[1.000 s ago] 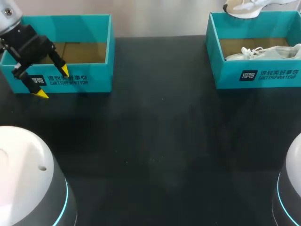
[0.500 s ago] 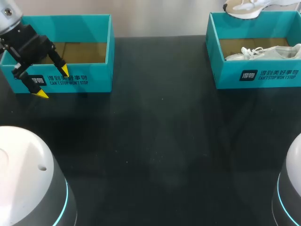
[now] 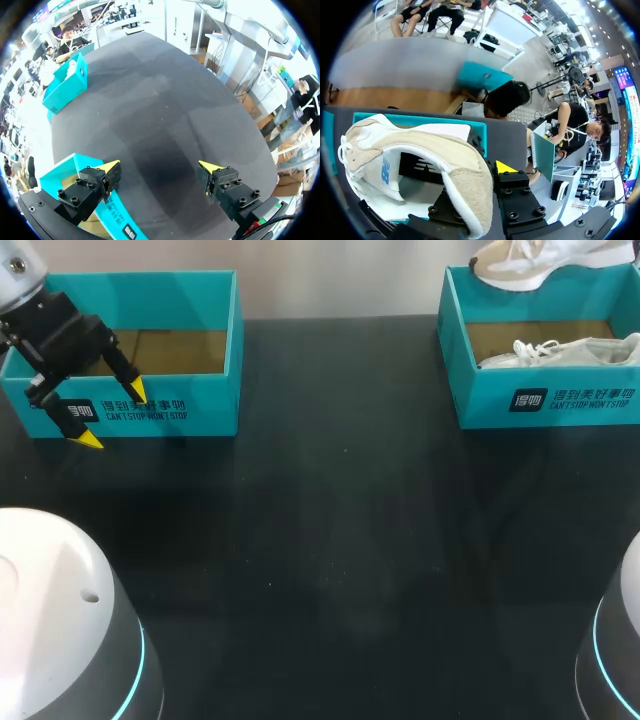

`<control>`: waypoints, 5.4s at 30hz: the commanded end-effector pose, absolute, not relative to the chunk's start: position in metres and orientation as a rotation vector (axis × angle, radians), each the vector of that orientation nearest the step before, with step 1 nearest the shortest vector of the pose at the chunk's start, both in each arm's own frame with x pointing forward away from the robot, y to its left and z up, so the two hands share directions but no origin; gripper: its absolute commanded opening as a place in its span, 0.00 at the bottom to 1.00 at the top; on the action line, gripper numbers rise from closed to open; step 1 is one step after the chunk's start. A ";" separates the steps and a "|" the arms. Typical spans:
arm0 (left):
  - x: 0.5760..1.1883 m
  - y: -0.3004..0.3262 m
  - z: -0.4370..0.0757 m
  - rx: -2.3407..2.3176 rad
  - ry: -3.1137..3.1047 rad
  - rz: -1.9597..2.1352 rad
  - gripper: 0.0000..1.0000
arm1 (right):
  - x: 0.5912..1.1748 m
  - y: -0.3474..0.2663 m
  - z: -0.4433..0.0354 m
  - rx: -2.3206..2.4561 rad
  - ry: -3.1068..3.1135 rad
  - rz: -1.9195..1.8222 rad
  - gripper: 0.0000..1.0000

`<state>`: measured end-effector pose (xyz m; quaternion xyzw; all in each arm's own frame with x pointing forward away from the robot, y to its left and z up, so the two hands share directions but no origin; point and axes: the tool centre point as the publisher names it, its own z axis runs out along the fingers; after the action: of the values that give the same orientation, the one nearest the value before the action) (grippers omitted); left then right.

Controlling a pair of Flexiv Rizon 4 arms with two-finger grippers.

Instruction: Take the shoe out of the shoebox, open the shoe tongue, remove and reinsert the insole, then place the shoe into the shoebox

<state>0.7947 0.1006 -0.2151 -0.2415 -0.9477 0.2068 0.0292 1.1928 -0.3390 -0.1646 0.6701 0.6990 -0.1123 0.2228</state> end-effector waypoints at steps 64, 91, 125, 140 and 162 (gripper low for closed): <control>0.794 0.101 -0.215 -0.746 -2.924 0.634 1.00 | 1.180 -0.341 -0.283 2.039 1.894 -0.424 0.00; 0.794 0.101 -0.215 -0.746 -2.924 0.634 1.00 | 1.175 -0.348 -0.317 2.014 1.950 -0.358 0.00; 0.794 0.101 -0.215 -0.746 -2.924 0.634 1.00 | 1.191 -0.349 -0.363 2.066 1.973 -0.377 0.00; 0.794 0.101 -0.215 -0.746 -2.924 0.634 1.00 | 1.191 -0.361 -0.372 2.112 2.039 -0.267 0.00; 0.794 0.101 -0.215 -0.746 -2.924 0.634 1.00 | 1.165 -0.336 -0.300 2.058 2.000 -0.171 1.00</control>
<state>0.7947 0.1007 -0.2151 -0.2415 -0.9477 0.2068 0.0292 1.1962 -0.3446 -0.3293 0.7117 0.6890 -0.0743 0.1155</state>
